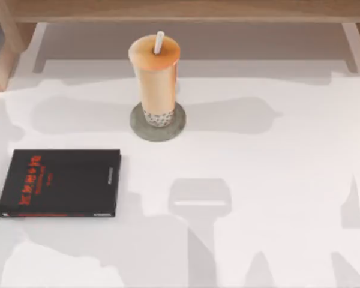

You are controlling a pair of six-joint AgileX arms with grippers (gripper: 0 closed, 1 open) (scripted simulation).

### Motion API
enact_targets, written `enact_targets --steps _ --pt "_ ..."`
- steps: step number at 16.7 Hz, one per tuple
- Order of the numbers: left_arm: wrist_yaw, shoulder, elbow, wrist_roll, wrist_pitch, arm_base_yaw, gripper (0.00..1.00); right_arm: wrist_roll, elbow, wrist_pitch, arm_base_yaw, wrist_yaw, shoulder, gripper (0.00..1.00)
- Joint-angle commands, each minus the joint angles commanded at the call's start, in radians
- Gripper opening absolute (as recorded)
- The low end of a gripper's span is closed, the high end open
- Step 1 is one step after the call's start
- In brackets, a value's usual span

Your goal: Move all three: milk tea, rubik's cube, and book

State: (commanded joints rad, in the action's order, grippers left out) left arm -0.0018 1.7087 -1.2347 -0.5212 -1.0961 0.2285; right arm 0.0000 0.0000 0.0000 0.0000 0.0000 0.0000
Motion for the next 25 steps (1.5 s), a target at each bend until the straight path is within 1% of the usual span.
enact_targets --steps 6,8,14,18,25 --pt "0.0 0.004 0.004 0.0 0.004 -0.001 1.0 0.0 0.0 0.0 0.0 0.0 0.0 1.0" --pt "0.002 0.014 0.028 0.001 0.041 0.001 1.0 0.0 0.0 0.0 0.0 0.0 0.0 1.0" --pt "0.002 0.076 0.148 -0.004 0.225 0.004 1.0 0.0 0.0 0.0 0.0 0.0 0.0 1.0" --pt "0.002 0.08 0.156 -0.004 0.236 0.005 1.0 0.0 0.0 0.0 0.0 0.0 0.0 1.0" --pt "0.002 0.08 0.156 -0.004 0.236 0.005 0.47 0.0 0.0 0.0 0.0 0.0 0.0 1.0"
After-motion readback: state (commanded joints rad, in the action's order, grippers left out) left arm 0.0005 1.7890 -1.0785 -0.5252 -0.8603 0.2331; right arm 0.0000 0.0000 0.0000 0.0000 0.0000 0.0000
